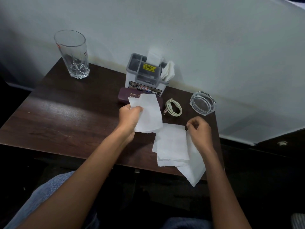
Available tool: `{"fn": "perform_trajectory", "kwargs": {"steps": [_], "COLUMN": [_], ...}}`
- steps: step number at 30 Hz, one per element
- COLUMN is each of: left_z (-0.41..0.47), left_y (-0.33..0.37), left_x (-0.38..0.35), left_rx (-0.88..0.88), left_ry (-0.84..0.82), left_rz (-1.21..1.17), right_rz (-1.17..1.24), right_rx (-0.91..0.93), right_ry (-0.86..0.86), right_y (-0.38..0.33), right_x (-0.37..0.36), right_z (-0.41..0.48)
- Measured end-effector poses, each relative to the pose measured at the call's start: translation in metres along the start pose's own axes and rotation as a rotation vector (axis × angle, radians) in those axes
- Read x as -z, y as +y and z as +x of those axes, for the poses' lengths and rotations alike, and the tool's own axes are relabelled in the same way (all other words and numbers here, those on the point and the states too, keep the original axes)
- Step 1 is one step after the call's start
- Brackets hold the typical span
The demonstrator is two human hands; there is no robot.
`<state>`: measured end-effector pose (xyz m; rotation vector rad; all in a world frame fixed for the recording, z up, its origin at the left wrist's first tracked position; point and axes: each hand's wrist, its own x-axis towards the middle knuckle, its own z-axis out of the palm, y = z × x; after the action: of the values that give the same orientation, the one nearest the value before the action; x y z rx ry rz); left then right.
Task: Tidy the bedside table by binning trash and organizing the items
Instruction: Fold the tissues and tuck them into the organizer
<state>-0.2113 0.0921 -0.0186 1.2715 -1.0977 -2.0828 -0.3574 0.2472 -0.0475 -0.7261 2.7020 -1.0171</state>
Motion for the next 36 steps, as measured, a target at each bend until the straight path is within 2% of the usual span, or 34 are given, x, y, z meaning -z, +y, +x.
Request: {"fn": "perform_trajectory", "kwargs": {"steps": [4,6,13,15,20,26,36], "left_z": [-0.001,-0.001,-0.002,-0.002,-0.002,-0.002,-0.002], "left_y": [0.000,0.000,0.002,0.002,0.002,0.003,0.004], "left_x": [-0.001,0.000,0.000,0.000,0.000,0.001,0.002], "left_rx": [0.000,0.000,-0.011,-0.021,-0.036,-0.037,-0.051], "left_ry": [0.000,0.000,0.017,0.028,0.055,0.045,0.050], "left_rz": [0.005,0.011,0.008,0.010,0.005,0.000,0.000], "right_rz": [-0.207,-0.203,0.378,0.434,-0.059,-0.186,0.277], "right_rx": [0.042,0.047,-0.044,-0.055,0.024,0.053,-0.046], "right_ry": [-0.036,-0.041,-0.044,-0.065,-0.176,-0.195,-0.133], "right_y": [0.005,0.003,-0.024,-0.027,-0.014,-0.017,-0.031], "right_x": [-0.013,-0.013,0.019,0.020,0.002,-0.001,0.032], "right_z": [-0.004,-0.004,-0.001,-0.005,-0.008,-0.012,-0.008]}}
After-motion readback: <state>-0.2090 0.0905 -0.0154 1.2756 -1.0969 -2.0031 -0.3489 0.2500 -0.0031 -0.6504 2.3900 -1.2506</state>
